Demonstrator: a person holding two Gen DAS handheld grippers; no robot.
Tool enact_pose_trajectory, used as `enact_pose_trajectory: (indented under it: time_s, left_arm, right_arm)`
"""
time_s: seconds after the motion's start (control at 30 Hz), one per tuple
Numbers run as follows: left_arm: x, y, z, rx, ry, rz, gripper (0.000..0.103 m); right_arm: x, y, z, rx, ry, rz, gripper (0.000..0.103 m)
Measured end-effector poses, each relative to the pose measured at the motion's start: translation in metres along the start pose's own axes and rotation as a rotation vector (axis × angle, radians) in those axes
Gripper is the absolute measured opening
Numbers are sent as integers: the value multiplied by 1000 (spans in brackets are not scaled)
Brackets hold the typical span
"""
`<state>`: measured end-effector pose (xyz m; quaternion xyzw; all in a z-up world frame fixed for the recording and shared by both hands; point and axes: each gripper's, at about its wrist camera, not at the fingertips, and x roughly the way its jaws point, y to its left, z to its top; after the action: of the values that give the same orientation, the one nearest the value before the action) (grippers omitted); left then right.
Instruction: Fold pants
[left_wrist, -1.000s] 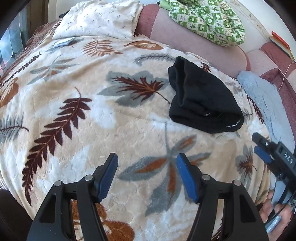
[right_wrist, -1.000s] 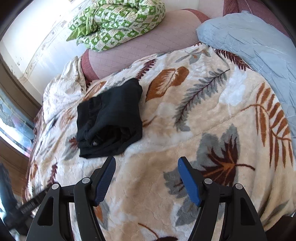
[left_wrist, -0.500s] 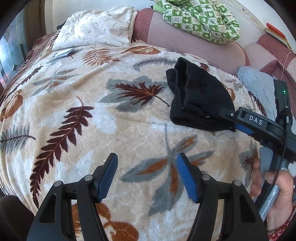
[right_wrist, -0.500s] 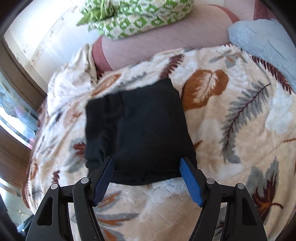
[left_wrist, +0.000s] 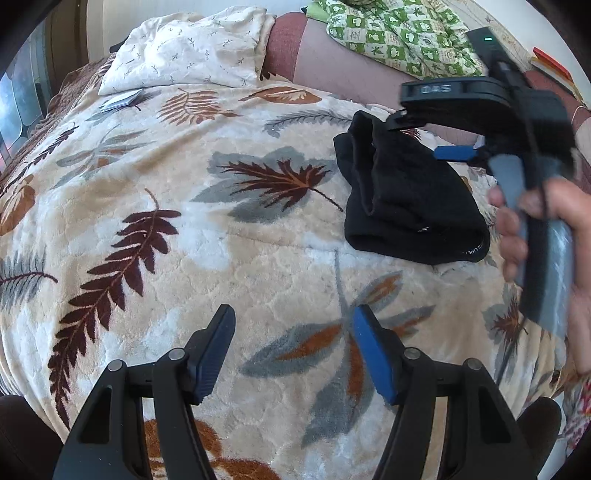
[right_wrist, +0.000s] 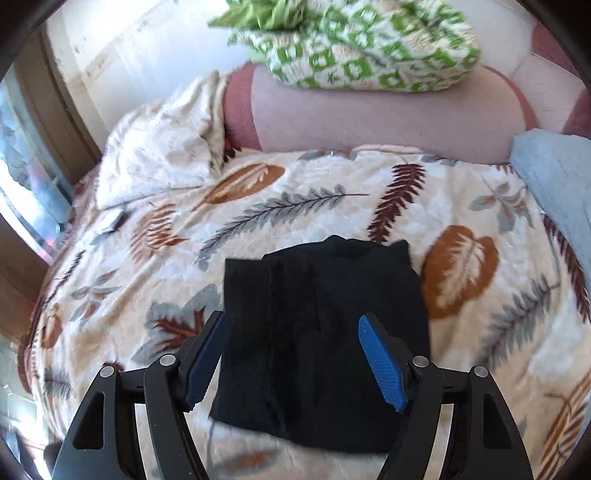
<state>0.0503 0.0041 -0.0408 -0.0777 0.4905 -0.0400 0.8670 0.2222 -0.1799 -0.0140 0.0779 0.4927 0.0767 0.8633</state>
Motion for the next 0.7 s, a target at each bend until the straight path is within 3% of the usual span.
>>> enact_pose_trajectory:
  time_s: [0.1, 0.17, 0.23, 0.37, 0.47, 0.57, 0.7]
  left_arm:
    - [1, 5, 3, -8, -4, 0, 66]
    - [2, 7, 5, -9, -11, 9, 66]
    - [2, 9, 7, -7, -17, 13, 66]
    - [-1, 8, 7, 1, -32, 16, 66]
    - [-2, 2, 6, 13, -40, 18, 66]
    - [-3, -9, 3, 32, -41, 13, 66]
    - [-15, -31, -4, 78, -91, 33, 66]
  right_arm:
    - [50, -4, 13, 78, 115, -51, 78]
    - [72, 1, 13, 60, 170, -119, 81]
    - [72, 12, 13, 0, 157, -150, 85]
    - [11, 16, 2, -40, -9, -21, 83]
    - [-47, -3, -36, -2, -144, 14, 84]
    - [-80, -29, -83, 51, -193, -46, 86]
    - [-102, -66, -145, 155, -196, -118, 86]
